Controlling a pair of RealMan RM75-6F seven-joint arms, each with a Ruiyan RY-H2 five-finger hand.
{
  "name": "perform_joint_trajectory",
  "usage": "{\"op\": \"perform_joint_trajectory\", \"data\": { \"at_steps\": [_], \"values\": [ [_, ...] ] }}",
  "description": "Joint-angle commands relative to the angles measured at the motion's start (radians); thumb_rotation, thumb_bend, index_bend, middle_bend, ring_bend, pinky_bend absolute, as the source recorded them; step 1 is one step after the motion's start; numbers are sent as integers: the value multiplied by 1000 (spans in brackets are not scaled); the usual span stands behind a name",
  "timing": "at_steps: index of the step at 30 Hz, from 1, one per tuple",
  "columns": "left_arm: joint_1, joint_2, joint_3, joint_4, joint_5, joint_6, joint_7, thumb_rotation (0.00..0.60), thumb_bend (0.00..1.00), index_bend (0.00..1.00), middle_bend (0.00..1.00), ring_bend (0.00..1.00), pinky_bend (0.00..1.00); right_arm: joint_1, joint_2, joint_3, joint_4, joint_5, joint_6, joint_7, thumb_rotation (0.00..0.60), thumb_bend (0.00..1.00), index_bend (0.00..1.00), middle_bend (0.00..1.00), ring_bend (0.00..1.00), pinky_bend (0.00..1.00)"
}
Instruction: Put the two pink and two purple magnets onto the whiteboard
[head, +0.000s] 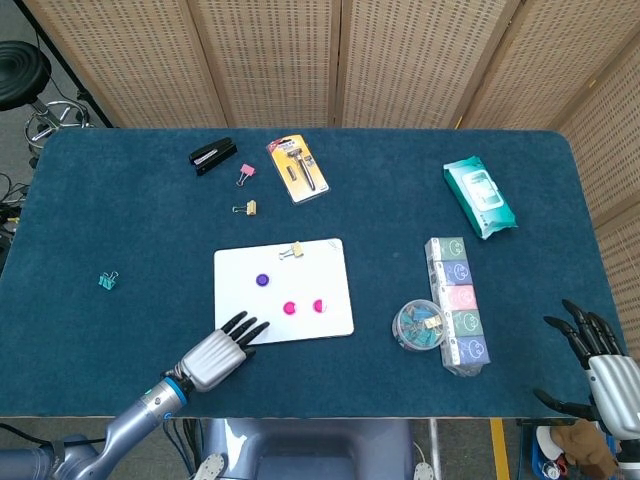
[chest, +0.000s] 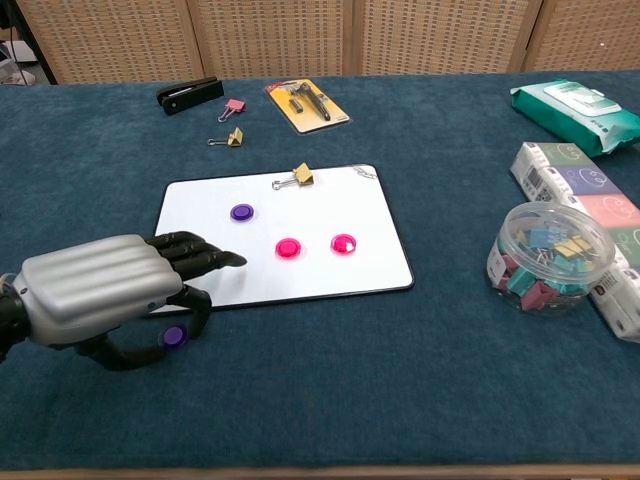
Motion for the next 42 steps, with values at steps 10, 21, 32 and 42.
{"op": "perform_joint_trajectory", "data": {
  "at_steps": [10,21,32,42],
  "values": [
    [3,7,-9,-3,-4,4,4,600,368,588,0,0,0,1,-1,-1,-2,-1,-2,-1,600,25,154,0,0,0],
    [0,33,-32,-27,-4,20,3,600,381,593,0,0,0,-1,1,-1,-2,-2,0,0,600,25,155,0,0,0],
    [-40,25,-168,62,-160,-17,-67,600,395,594,0,0,0,0,3,0,0,5,-4,2,600,25,161,0,0,0],
    [-103,-18,-268,179,-326,-88,-73,600,395,594,0,0,0,4,1,4,-1,17,-12,-1,600,24,162,0,0,0]
  ]
}}
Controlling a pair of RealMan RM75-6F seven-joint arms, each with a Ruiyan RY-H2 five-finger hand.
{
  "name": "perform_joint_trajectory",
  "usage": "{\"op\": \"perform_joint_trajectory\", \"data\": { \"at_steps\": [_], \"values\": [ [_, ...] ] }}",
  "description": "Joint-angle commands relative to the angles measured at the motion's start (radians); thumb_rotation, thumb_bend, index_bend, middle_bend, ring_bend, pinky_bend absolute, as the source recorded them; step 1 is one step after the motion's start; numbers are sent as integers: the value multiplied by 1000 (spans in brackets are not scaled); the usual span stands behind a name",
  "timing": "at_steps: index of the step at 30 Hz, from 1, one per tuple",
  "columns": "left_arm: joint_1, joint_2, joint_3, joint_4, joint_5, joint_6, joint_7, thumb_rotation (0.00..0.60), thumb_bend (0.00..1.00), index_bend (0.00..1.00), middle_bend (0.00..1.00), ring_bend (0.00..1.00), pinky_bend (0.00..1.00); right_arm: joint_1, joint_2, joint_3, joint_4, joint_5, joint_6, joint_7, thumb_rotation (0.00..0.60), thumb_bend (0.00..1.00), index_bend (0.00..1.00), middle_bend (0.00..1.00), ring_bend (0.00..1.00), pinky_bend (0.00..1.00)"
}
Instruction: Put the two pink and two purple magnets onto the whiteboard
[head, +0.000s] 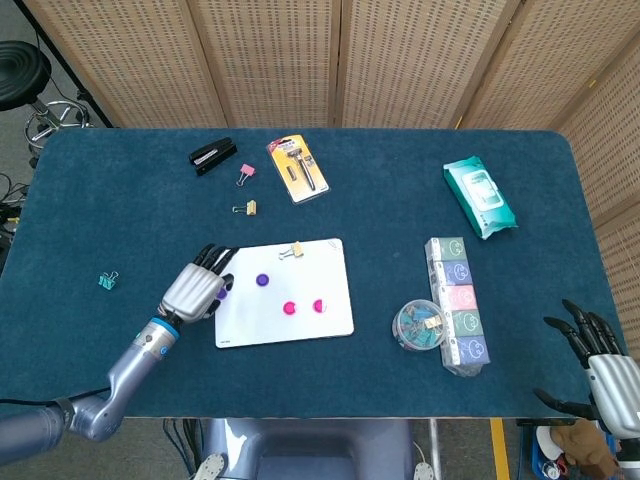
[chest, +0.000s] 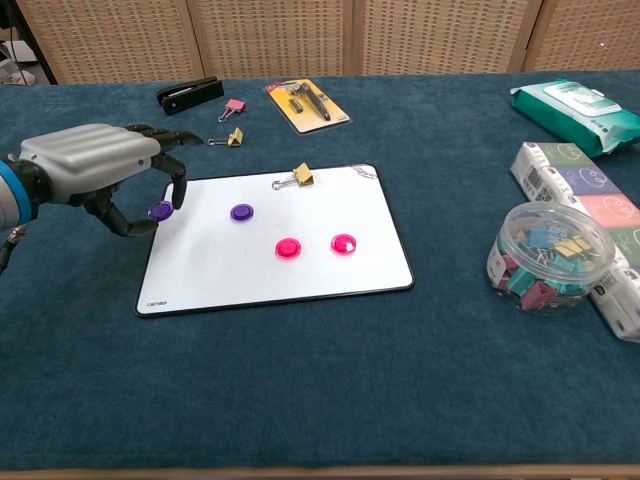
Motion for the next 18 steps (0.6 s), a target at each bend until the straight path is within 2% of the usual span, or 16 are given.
{"op": "perform_joint_trajectory", "data": {
  "at_steps": [1,12,18],
  "values": [
    [-30,-27,-27,57,-49,-30,1,600,395,594,0,0,0,2,0,2,1,5,-4,2,600,25,162,0,0,0],
    [-68,-94,-36,173,-104,-62,-15,600,395,594,0,0,0,3,-1,5,2,14,-9,1,600,25,162,0,0,0],
    [-83,-113,-36,199,-105,-69,-35,600,395,594,0,0,0,2,0,8,3,24,-10,9,600,25,162,0,0,0]
  ]
}}
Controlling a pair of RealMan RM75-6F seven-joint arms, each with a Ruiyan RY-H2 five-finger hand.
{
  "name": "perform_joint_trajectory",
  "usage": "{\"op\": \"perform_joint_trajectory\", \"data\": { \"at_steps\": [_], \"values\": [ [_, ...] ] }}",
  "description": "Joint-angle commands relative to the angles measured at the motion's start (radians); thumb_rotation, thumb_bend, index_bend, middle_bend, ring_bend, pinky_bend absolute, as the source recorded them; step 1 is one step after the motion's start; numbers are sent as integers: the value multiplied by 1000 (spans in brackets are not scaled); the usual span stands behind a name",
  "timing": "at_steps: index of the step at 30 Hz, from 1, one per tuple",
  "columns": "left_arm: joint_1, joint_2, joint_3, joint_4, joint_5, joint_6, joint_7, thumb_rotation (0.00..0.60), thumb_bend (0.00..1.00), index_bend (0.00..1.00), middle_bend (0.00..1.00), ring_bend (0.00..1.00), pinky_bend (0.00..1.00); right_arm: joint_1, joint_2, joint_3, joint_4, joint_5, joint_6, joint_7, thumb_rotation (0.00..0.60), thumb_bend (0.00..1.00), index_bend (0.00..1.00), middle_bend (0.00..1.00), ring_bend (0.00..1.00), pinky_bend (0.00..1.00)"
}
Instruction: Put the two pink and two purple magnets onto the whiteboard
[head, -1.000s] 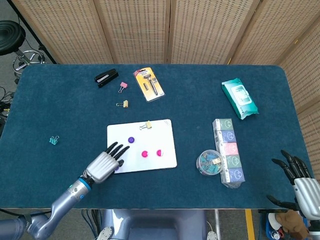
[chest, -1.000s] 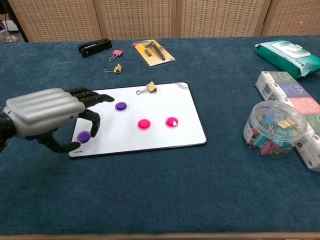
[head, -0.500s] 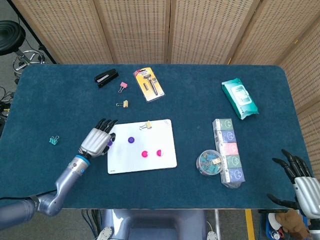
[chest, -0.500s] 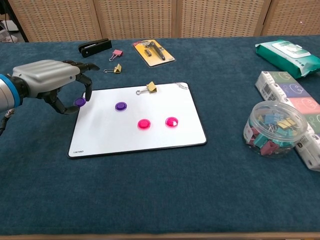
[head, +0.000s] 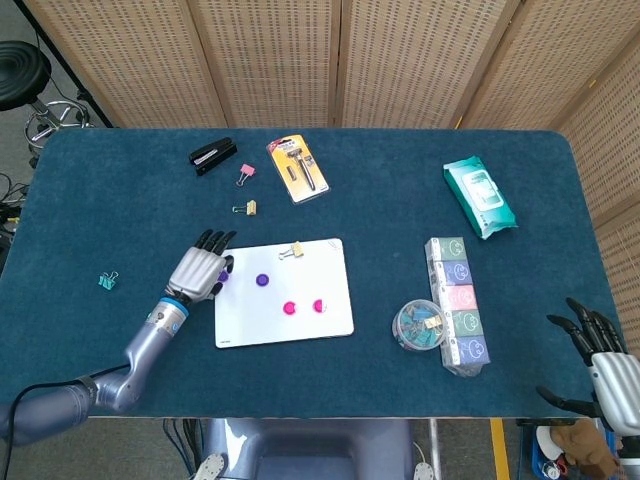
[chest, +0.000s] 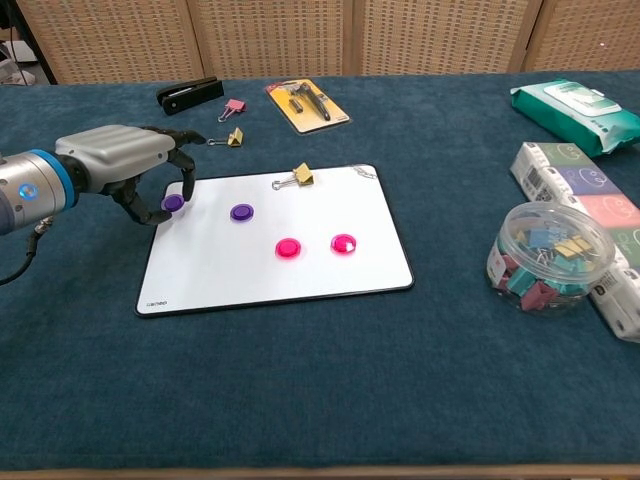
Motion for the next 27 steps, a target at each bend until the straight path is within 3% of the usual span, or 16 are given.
{"op": "perform_joint_trajectory", "data": {
  "at_steps": [1,27],
  "values": [
    [-7,-7,1,7,-1,-3,0,600,395,594,0,0,0,1,0,1,0,2,-1,3,600,25,162,0,0,0],
    [-41,-54,11,53,-48,-29,-14,600,395,593,0,0,0,-4,3,5,2,15,-1,7,600,26,162,0,0,0]
  ]
}}
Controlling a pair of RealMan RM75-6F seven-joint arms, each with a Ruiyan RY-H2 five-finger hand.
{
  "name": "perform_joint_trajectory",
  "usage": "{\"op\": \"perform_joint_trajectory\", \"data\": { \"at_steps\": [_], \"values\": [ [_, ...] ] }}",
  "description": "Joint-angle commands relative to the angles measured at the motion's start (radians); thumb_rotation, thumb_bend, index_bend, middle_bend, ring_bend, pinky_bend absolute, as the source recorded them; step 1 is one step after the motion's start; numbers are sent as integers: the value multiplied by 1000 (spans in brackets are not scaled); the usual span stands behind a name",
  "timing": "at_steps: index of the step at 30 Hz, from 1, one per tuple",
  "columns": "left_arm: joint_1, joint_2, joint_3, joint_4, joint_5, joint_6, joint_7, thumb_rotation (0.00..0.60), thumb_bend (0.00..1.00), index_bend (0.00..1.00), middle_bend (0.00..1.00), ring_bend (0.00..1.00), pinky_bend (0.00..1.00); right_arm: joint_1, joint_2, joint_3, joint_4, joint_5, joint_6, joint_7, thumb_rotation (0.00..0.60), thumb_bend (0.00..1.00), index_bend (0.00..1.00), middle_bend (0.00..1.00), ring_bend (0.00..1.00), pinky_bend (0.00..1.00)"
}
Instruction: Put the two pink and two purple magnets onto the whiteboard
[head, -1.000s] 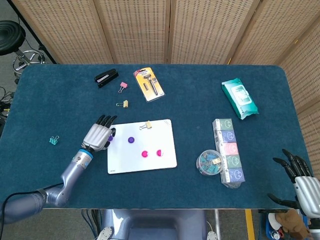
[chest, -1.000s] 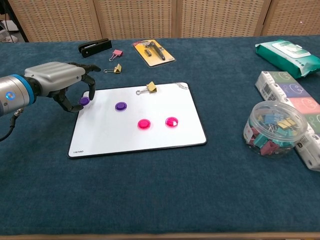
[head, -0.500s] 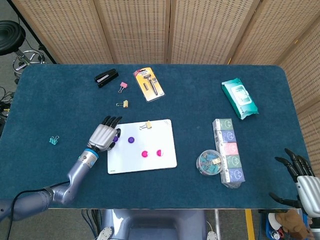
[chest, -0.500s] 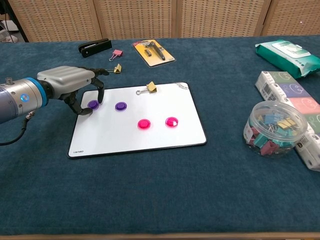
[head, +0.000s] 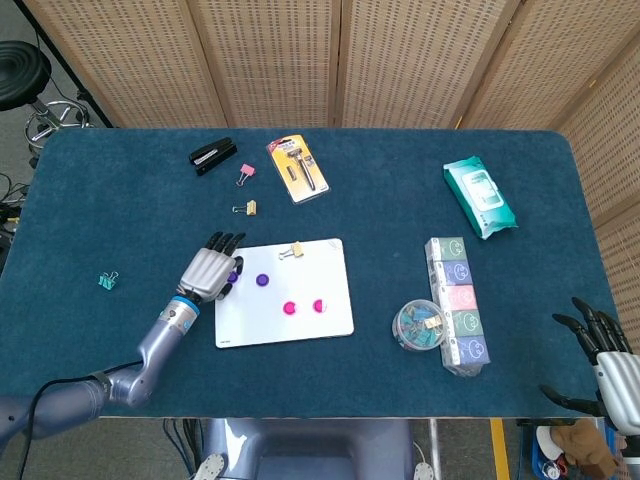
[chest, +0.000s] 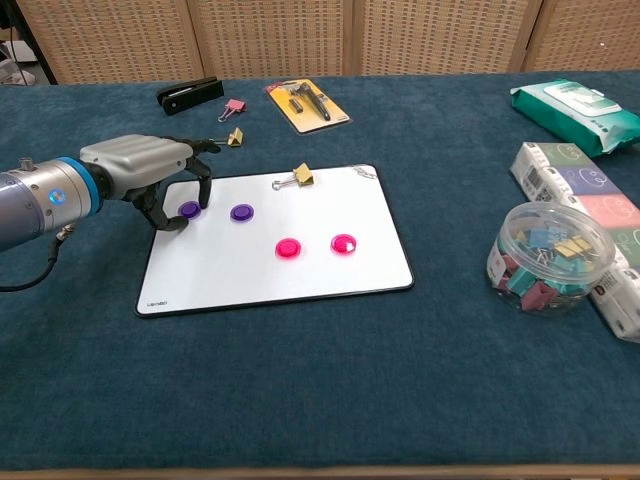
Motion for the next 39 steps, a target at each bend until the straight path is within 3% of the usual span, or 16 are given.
{"op": "perform_joint_trajectory", "data": {
  "at_steps": [1,8,13,25,39],
  "values": [
    [-1,-1,2,0,-1,0,-1,600,395,590,0,0,0,-1,0,0,-1,-1,2,0,600,25,162,0,0,0],
    [-1,6,7,-13,-9,0,-1,600,395,568,0,0,0,-2,2,0,0,-1,2,2,600,25,162,0,0,0],
    [-1,18,9,-31,-21,-1,8,600,392,454,0,0,0,-3,4,1,0,-3,5,7,600,25,162,0,0,0],
    [-3,33,12,-62,-57,13,49,600,386,348,0,0,0,-7,7,0,1,-8,12,14,600,24,162,0,0,0],
    [6,102,-4,-149,-43,66,32,600,383,277,0,0,0,-10,9,-1,0,-17,20,19,600,25,162,0,0,0]
  ]
}}
